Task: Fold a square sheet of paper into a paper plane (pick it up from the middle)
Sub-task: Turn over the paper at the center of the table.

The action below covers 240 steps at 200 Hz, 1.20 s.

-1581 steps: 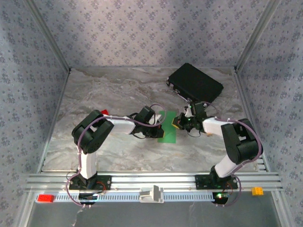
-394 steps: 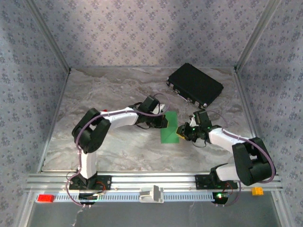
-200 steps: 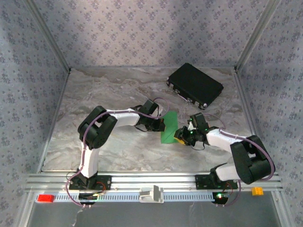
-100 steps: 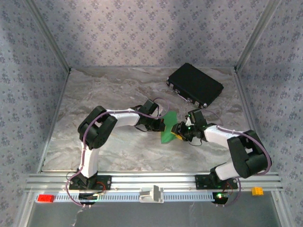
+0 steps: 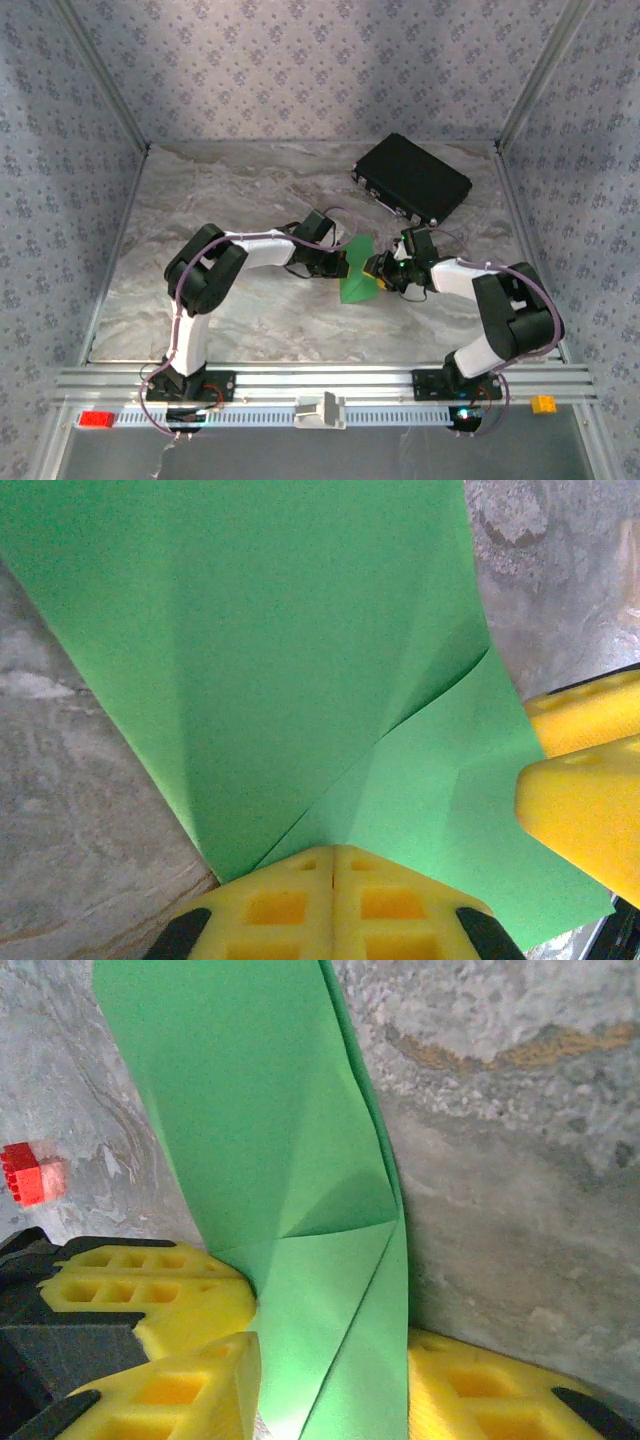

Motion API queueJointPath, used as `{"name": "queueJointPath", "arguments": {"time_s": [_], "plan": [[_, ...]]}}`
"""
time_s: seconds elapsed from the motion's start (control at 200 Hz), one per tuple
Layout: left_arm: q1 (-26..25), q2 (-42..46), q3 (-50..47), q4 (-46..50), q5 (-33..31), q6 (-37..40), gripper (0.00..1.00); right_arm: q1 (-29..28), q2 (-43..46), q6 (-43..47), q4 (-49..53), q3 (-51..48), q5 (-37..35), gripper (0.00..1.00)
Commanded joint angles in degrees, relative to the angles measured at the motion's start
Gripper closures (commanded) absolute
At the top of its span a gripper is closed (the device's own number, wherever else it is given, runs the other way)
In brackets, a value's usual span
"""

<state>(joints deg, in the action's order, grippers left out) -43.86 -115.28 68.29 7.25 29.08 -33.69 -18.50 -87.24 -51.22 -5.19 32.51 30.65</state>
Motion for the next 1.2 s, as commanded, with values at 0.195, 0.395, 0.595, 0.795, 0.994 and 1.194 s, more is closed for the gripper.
{"name": "queueJointPath", "arguments": {"time_s": [0.195, 0.395, 0.595, 0.795, 0.994, 1.194], "plan": [[-0.26, -1.08, -1.57, 3.01, -0.82, 0.05, 1.0, 1.26, -2.24, -0.1, -3.27, 0.02, 1.59, 0.69], [-0.25, -1.13, -1.49, 2.97, -0.61, 0.03, 1.0, 2.02, -3.15, -0.35, -5.42, -0.68, 2.26, 0.75], [-0.25, -1.26, -1.27, 2.89, -0.52, -0.15, 1.0, 2.59, -4.24, -0.76, -7.2, -0.69, 3.36, 0.79], [-0.18, -1.1, -1.47, 2.94, -0.49, -0.14, 1.0, 2.92, -4.78, -0.67, -7.86, -0.79, 3.77, 0.8], [-0.2, -1.06, -1.58, 2.51, -0.42, -0.49, 1.0, 3.17, -5.26, -0.88, -8.76, -1.26, 3.97, 0.83], [-0.26, -0.91, -1.89, 2.27, -0.43, -0.66, 0.99, 3.29, -5.29, -0.83, -8.95, -1.4, 4.14, 0.86]]}}
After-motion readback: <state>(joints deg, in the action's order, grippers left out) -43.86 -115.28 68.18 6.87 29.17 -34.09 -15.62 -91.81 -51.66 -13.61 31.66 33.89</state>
